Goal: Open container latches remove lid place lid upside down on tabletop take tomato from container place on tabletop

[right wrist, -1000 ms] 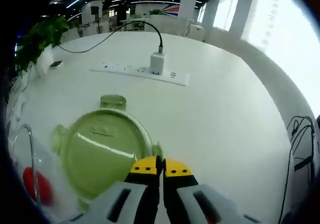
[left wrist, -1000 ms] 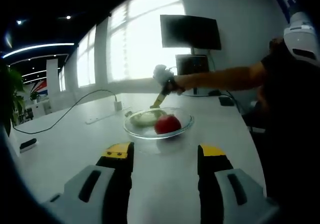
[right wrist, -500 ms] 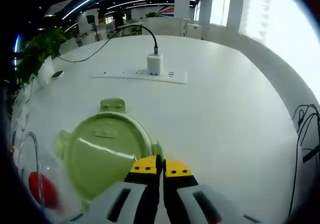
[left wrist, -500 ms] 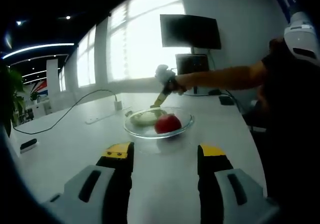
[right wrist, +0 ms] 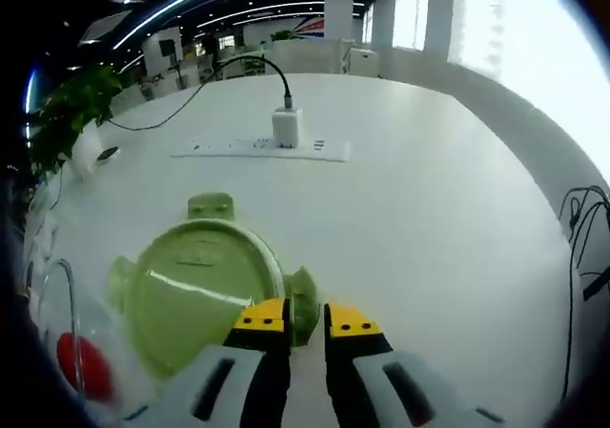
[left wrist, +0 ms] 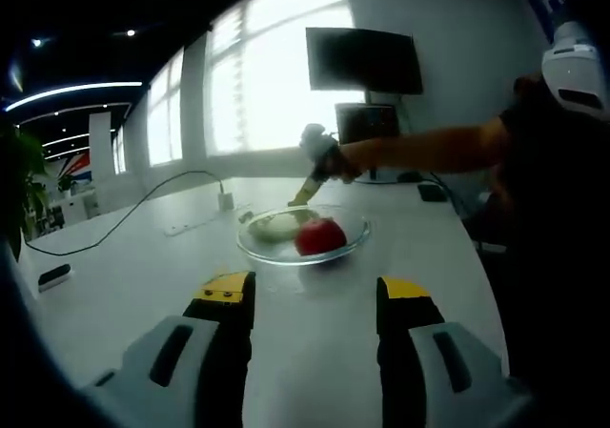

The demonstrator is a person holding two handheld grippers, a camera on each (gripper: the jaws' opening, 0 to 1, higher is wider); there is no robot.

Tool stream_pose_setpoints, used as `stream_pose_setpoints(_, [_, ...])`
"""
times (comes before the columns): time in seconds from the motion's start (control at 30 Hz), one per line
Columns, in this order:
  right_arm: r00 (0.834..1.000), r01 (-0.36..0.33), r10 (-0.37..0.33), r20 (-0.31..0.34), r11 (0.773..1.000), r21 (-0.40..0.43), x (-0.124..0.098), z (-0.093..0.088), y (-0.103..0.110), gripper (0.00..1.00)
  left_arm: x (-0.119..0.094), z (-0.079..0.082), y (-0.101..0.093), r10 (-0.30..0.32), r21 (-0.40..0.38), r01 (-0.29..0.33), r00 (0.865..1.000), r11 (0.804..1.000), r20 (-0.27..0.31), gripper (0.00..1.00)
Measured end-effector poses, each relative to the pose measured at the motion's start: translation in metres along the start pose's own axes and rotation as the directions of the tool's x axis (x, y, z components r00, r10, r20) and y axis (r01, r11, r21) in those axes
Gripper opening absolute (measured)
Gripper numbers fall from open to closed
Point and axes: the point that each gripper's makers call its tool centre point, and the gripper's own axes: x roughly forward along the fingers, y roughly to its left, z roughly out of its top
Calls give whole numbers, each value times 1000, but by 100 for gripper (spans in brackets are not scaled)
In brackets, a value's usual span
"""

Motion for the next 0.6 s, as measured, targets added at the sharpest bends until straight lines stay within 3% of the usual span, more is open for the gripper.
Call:
stream_pose_setpoints(0.3, [998, -21, 23, 66, 999, -42, -28, 9, 12, 9, 0, 0, -1, -2, 0, 2, 1000, 1000, 1, 45])
stream_pose_setpoints(0.6, [974, -88, 135, 183, 966, -243, -69, 10, 54, 9, -1, 1, 1, 3, 1, -3, 1000, 1000, 5, 45])
